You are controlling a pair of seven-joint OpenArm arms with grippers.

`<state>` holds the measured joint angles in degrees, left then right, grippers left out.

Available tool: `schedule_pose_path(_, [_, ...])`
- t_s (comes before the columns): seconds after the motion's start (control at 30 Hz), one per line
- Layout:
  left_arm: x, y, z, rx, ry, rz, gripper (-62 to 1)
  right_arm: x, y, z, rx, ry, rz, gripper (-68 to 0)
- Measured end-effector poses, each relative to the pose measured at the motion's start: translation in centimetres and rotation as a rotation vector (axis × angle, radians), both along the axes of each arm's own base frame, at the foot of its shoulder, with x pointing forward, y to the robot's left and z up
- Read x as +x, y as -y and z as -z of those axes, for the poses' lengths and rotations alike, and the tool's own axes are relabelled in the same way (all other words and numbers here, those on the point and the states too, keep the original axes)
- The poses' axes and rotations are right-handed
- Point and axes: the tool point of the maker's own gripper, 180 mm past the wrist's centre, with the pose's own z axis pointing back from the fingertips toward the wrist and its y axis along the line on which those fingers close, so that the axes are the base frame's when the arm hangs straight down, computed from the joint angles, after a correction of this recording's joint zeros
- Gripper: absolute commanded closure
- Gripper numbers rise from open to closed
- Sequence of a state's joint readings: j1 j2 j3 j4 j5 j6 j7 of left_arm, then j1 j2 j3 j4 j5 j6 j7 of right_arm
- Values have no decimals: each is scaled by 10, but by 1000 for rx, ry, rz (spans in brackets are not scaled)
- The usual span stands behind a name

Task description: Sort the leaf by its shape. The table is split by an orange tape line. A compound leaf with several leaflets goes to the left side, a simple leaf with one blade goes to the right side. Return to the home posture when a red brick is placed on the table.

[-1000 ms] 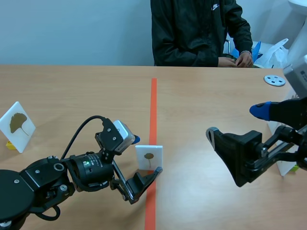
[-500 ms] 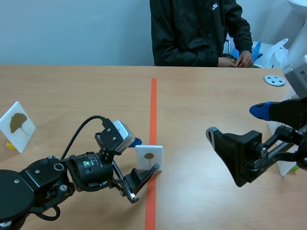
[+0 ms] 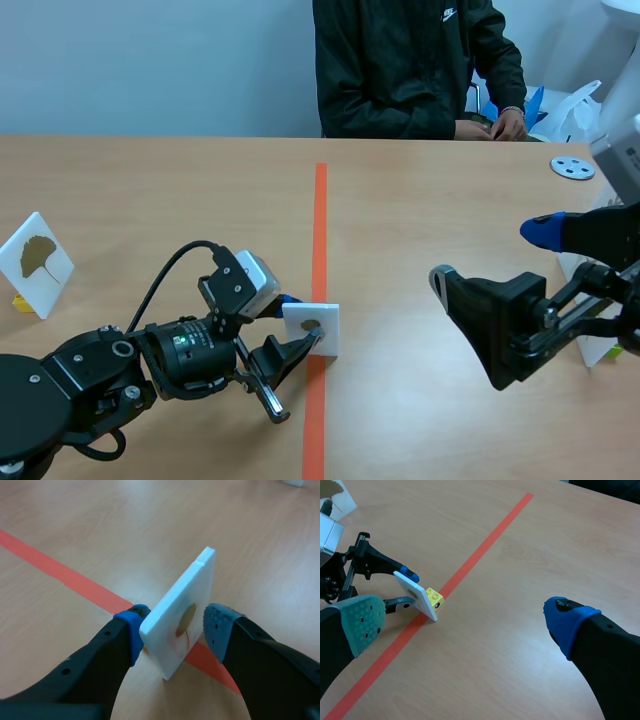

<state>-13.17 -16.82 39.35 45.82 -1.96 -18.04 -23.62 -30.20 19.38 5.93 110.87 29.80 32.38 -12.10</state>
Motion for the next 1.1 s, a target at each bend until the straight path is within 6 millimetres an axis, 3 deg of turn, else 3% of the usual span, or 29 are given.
schedule_pose_path(0.57, [0,0,0,-1,0,0,-170,0,0,0,0,0,0,-679])
schedule_pose_path(0.73, [0,0,0,-1,1,0,-47,0,0,0,0,0,0,-679])
schedule_pose_path(1.1, [-3,0,-6,-56,-47,5,-41,0,0,0,0,0,0,-679])
